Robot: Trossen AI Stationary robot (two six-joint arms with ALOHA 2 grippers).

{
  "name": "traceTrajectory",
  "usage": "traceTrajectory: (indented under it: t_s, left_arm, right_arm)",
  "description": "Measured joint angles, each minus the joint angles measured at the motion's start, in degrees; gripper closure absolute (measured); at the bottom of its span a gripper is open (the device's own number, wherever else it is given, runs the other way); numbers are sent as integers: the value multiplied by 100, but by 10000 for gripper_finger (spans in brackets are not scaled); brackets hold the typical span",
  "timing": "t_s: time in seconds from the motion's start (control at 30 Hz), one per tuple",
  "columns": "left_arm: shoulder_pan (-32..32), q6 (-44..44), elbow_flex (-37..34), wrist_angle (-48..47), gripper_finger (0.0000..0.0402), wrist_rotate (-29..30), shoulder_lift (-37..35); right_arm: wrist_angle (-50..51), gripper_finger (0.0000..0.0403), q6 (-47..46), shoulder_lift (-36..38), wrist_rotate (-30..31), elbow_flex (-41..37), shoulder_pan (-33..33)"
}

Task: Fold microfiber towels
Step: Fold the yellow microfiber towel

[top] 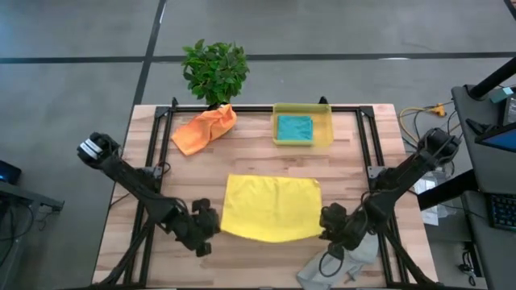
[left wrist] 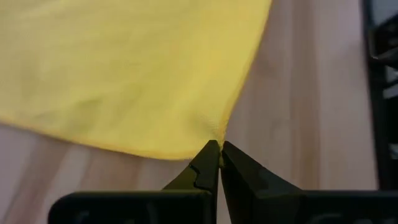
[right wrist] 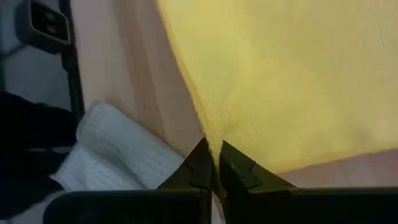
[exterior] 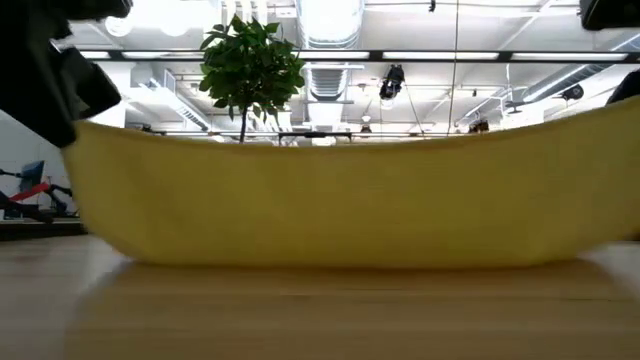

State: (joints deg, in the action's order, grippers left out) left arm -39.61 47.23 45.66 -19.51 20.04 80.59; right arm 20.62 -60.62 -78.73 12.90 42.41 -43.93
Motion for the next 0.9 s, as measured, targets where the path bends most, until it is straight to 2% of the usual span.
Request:
traceTrajectory:
  t_s: [0.43, 0.67, 0.9]
  left_arm:
    - [1127, -313, -818, 552, 402, -407, -442]
    - [1522, -574, -819, 556, 402, -402, -476]
    - [1829, -617, -838, 606, 402, -377, -478]
  right_arm:
    - [-359, 394, -152, 1223, -433, -1387, 694]
    - [-316, 394, 254, 1677, -536, -1570, 1233]
    - [-272, 394, 707, 1599, -910, -1621, 1830]
